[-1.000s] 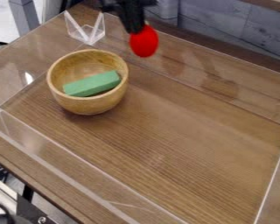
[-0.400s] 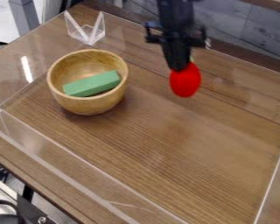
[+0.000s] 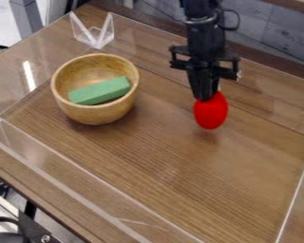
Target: Move the red fruit to the right
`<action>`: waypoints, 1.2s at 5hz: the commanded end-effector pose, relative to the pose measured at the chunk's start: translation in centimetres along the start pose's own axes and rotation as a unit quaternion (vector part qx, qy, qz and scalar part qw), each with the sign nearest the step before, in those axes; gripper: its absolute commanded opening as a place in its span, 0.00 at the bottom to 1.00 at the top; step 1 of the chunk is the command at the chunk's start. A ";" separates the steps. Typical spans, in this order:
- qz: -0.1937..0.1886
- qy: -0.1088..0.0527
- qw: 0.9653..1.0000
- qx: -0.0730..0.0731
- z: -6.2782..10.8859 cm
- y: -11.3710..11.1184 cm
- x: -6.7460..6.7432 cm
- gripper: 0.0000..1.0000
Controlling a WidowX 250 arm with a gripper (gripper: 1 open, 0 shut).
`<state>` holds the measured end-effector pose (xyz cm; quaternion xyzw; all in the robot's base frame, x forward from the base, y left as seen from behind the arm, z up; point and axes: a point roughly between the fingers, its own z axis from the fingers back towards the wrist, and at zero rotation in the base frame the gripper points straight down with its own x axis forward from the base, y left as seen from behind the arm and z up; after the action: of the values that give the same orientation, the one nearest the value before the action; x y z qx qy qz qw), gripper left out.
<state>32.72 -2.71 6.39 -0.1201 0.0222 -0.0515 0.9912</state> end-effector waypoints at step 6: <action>-0.009 0.004 0.999 0.037 -2.4 0.0 0.8 0.00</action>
<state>32.95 -3.22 3.41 -0.0891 0.0353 -0.0564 0.9938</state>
